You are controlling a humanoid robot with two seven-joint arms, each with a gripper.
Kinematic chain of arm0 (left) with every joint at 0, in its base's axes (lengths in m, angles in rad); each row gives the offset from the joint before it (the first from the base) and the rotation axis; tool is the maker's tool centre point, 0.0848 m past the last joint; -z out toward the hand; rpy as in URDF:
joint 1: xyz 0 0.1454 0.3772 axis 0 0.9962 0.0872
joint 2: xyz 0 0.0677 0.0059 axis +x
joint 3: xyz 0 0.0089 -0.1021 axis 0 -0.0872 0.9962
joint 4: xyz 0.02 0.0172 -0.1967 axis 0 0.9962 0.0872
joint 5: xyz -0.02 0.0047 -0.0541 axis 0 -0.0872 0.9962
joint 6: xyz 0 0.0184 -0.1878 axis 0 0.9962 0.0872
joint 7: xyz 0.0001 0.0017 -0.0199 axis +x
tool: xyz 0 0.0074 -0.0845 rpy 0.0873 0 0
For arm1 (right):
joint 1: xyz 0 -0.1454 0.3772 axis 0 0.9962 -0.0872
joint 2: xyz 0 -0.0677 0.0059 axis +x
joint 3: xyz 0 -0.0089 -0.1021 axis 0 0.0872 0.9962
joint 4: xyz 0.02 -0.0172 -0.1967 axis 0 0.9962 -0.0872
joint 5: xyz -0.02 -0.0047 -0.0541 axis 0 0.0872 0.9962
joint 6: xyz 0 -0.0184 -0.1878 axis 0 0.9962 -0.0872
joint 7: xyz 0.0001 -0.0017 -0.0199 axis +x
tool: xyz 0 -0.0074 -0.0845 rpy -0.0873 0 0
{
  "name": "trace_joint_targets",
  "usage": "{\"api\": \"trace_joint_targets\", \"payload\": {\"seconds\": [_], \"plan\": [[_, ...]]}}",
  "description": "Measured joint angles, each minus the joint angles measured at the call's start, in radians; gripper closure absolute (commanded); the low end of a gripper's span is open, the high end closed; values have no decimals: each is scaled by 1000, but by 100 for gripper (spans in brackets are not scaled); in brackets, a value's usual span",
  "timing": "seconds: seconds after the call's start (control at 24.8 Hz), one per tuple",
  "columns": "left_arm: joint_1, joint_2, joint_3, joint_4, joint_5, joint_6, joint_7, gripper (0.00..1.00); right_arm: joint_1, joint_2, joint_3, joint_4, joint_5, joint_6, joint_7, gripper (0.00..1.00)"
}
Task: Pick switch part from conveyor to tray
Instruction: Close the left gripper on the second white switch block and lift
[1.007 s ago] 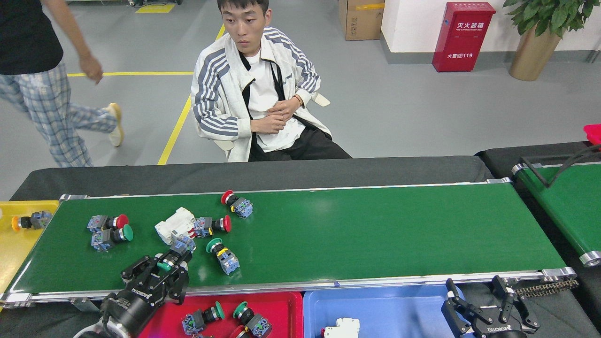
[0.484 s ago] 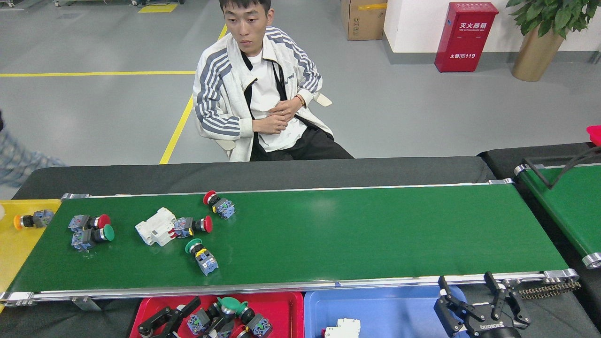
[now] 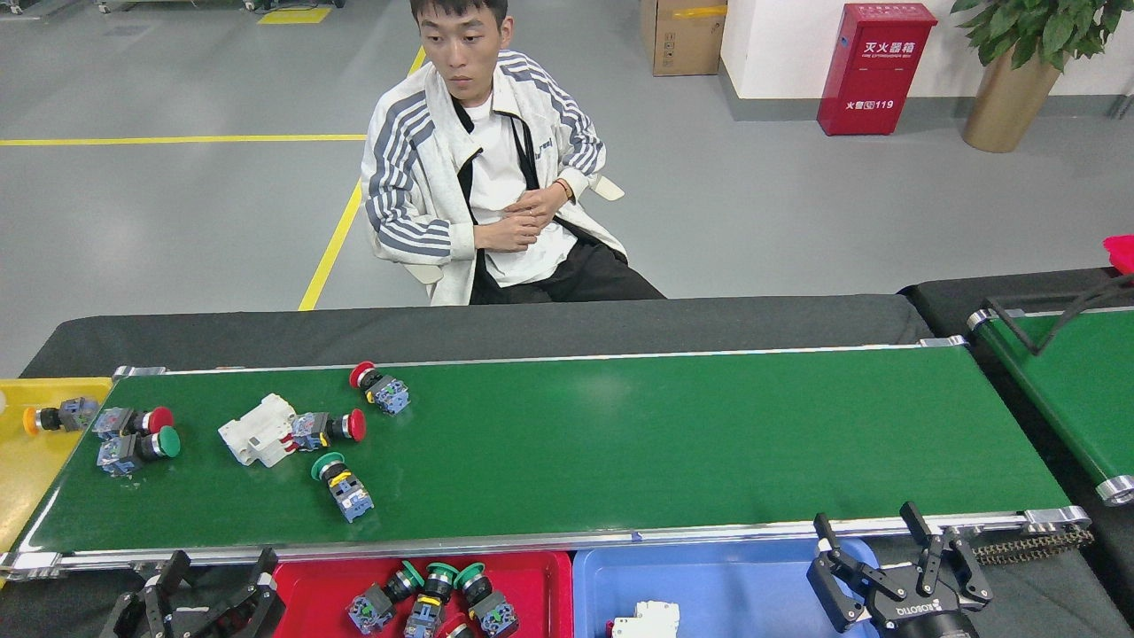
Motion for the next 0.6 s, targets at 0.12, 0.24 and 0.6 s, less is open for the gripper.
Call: {"api": "trace_joint_targets", "payload": {"seconds": [0.12, 0.24, 0.6], "plan": [[-121, 34, -1, 145, -63, 49, 0, 0, -2, 0, 0, 1, 0, 0, 0, 0], [-227, 59, -4, 278, -80, 75, 0, 0, -2, 0, 0, 2, 0, -2, 0, 0], [-357, 133, -92, 476, -83, 202, 1, 0, -3, -1, 0, 3, 0, -6, 1, 0]]}}
